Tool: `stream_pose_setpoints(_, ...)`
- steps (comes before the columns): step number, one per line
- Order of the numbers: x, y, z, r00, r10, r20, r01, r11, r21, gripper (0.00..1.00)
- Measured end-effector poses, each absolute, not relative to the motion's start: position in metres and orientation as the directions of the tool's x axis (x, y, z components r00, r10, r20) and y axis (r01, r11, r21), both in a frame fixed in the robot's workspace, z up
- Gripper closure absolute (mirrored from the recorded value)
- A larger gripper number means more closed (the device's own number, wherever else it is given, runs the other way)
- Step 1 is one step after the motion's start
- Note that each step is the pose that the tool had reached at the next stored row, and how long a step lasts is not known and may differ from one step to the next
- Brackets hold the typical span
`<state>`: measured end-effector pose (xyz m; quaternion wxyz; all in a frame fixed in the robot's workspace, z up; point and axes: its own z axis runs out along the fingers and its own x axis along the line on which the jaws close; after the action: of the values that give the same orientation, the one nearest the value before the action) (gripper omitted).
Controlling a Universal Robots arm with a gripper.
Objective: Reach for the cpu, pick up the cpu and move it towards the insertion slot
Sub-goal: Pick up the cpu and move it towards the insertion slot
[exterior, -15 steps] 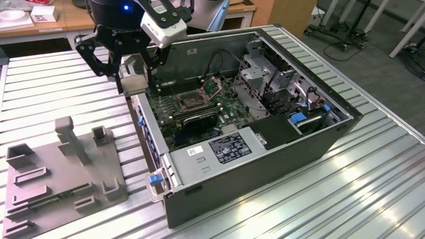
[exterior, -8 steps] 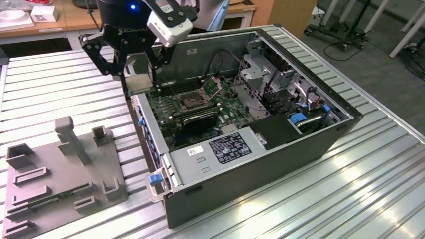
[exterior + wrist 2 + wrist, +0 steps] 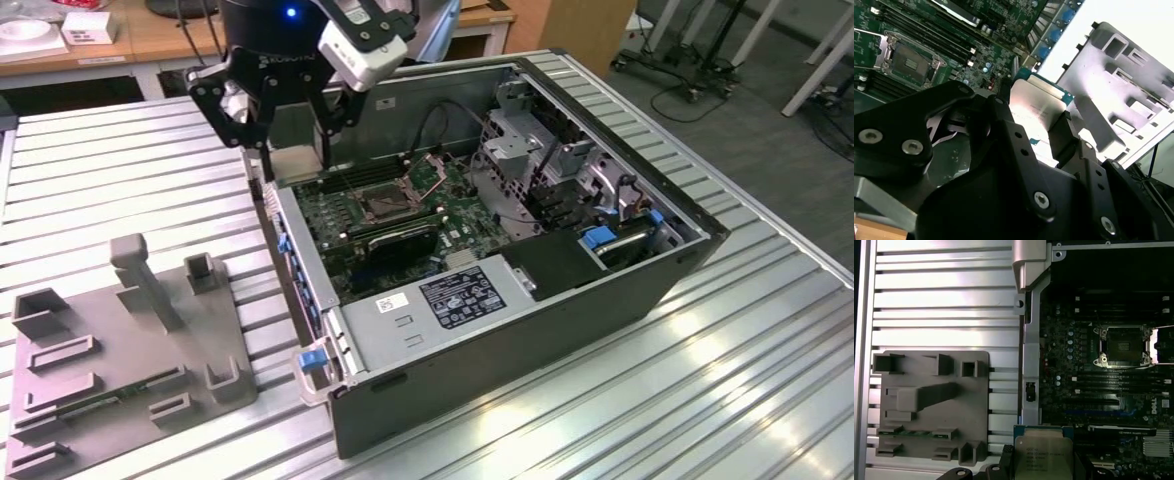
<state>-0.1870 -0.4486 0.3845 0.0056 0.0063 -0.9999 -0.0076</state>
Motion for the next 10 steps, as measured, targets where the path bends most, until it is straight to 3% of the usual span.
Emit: stream_pose_setpoints(10, -0.172, -0.449, 0.384, -1.0, -0.013, 0.011, -0.013, 1.0, 0.015, 0.45)
